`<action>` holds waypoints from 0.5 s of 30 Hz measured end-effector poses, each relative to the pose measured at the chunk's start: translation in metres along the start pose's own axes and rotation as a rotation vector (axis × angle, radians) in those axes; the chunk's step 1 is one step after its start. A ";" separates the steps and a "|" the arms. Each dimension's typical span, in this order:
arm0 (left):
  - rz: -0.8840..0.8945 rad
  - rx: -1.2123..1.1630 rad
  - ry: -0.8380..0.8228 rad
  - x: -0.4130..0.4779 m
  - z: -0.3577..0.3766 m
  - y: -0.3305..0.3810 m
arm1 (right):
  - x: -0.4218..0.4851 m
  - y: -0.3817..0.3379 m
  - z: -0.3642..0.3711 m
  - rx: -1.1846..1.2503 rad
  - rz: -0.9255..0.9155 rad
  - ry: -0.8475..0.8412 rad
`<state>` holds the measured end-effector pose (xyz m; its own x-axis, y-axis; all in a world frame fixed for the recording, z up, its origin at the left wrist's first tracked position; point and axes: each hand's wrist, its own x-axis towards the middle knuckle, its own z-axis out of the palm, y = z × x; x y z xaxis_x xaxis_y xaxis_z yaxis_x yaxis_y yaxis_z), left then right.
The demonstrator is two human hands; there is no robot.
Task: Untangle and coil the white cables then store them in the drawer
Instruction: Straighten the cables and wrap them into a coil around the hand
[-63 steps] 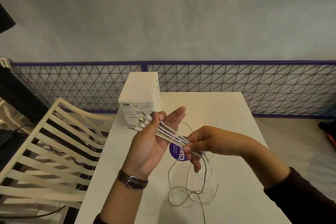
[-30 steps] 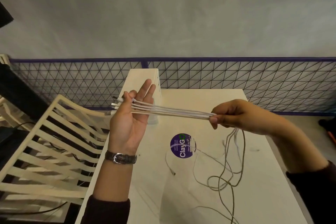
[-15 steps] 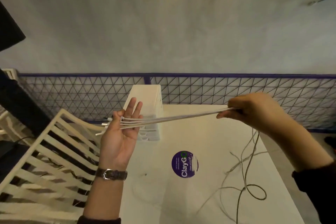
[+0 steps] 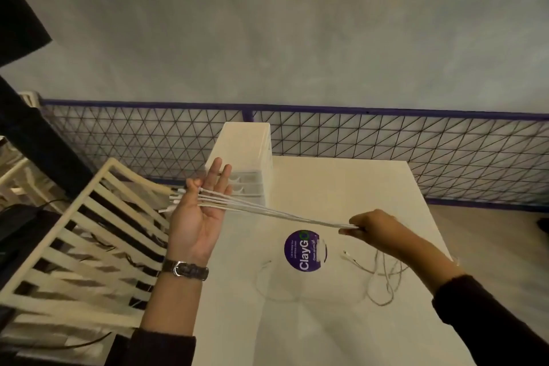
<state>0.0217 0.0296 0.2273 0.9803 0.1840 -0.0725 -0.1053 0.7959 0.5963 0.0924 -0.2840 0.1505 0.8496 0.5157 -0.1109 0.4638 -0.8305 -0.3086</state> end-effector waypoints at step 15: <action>-0.123 0.124 0.032 -0.013 0.012 -0.023 | 0.006 -0.116 -0.005 0.717 -0.082 -0.143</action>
<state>0.0134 0.0020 0.2239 0.9784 0.1090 -0.1754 0.0390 0.7367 0.6751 0.0453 -0.1857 0.1901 0.7555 0.6333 -0.1677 0.2050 -0.4716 -0.8577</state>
